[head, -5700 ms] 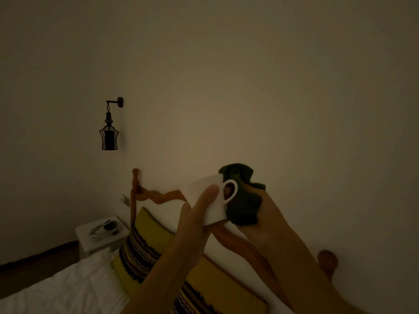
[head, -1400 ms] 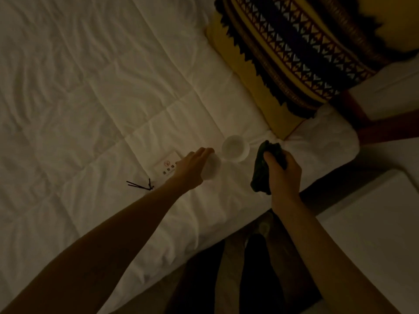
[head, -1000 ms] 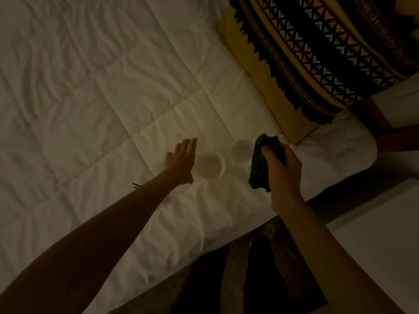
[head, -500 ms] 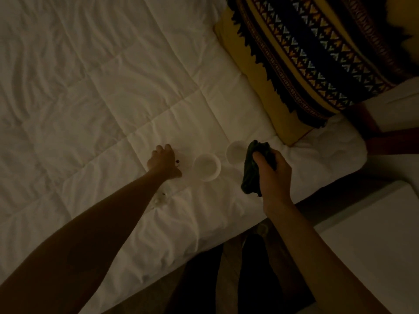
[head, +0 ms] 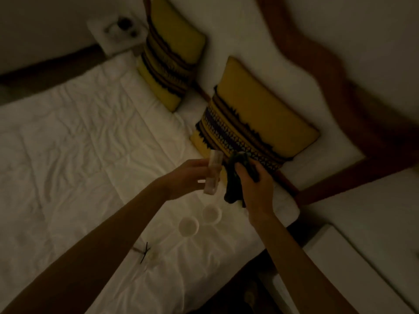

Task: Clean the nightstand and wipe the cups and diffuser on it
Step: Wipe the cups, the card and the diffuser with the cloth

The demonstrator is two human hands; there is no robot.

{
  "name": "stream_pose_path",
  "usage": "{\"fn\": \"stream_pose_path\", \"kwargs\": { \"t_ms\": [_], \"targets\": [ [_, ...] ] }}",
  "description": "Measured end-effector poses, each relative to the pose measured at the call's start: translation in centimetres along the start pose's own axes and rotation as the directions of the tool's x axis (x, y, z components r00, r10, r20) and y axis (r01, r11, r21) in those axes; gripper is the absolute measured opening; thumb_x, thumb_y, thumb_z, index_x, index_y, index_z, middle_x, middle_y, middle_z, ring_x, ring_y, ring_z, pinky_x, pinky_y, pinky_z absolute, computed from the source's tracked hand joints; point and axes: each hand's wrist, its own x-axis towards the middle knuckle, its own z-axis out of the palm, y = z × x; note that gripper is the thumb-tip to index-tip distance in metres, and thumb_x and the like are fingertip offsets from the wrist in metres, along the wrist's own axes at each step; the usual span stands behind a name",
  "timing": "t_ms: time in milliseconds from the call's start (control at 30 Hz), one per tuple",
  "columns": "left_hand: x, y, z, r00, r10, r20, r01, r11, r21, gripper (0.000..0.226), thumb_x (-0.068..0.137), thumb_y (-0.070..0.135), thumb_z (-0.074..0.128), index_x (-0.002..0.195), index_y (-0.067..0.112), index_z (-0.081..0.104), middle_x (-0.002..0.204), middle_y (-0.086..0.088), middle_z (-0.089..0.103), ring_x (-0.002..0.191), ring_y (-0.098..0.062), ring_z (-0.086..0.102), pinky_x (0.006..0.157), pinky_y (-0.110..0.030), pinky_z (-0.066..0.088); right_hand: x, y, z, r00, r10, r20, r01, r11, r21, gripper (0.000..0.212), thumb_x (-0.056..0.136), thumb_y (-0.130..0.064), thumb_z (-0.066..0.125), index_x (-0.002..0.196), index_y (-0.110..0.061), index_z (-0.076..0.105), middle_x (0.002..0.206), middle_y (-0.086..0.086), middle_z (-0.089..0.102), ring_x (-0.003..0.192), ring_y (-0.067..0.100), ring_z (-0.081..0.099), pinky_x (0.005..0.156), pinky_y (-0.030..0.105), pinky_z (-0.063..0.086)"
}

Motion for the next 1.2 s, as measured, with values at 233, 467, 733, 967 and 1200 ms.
{"fn": "stream_pose_path", "kwargs": {
  "t_ms": [233,467,733,967,1200],
  "targets": [
    [-2.5,13.4,9.9,0.943,0.289,0.166,-0.290,0.957,-0.019,0.042,0.095,0.024,0.060,0.128,-0.002,0.060,0.126,-0.034,0.057,0.117,-0.050,0.056,0.096,-0.050,0.050,-1.1,-14.3,-5.5,0.866,-0.494,-0.081,0.476,0.863,-0.168,0.037,0.097,-0.039,0.057,0.126,-0.017,0.064,0.113,-0.008,0.065,0.103,0.004,0.061,0.083,0.010,0.050],
    [-6.3,22.3,17.7,0.819,0.539,0.197,-0.526,0.842,-0.119,0.047,0.102,0.024,0.036,0.144,0.004,0.044,0.140,-0.023,0.052,0.126,-0.039,0.054,0.102,-0.053,0.049,-3.7,-23.9,-8.9,0.558,-0.816,-0.154,0.773,0.578,-0.261,0.032,0.093,-0.034,0.064,0.118,-0.015,0.070,0.117,-0.001,0.057,0.099,0.003,0.059,0.086,0.010,0.050],
    [-8.6,28.6,22.4,0.664,0.708,0.242,-0.694,0.703,-0.153,0.052,0.098,0.034,0.055,0.139,0.002,0.052,0.138,-0.024,0.055,0.125,-0.042,0.054,0.104,-0.058,0.046,-4.4,-31.0,-13.0,0.409,-0.875,-0.258,0.813,0.479,-0.332,0.023,0.092,-0.024,0.067,0.110,-0.009,0.072,0.103,0.000,0.062,0.086,0.007,0.064,0.077,0.003,0.048],
    [-8.5,28.8,25.2,0.571,0.714,0.405,-0.735,0.665,-0.136,0.047,0.102,0.030,0.051,0.137,-0.002,0.051,0.134,-0.025,0.059,0.123,-0.042,0.057,0.099,-0.052,0.049,-4.9,-35.8,-16.3,0.354,-0.891,-0.284,0.854,0.432,-0.291,0.018,0.091,-0.028,0.071,0.109,-0.028,0.070,0.101,-0.001,0.067,0.088,0.002,0.065,0.077,0.007,0.050],
    [-9.5,31.9,25.7,0.601,0.775,0.195,-0.734,0.632,-0.250,0.051,0.097,0.038,0.052,0.136,0.005,0.054,0.127,-0.022,0.062,0.118,-0.037,0.061,0.094,-0.047,0.053,-6.1,-32.7,-16.0,0.326,-0.931,-0.164,0.883,0.362,-0.298,0.028,0.086,-0.034,0.070,0.107,-0.016,0.074,0.099,-0.002,0.061,0.084,0.013,0.067,0.074,0.025,0.061]
  ]
}}
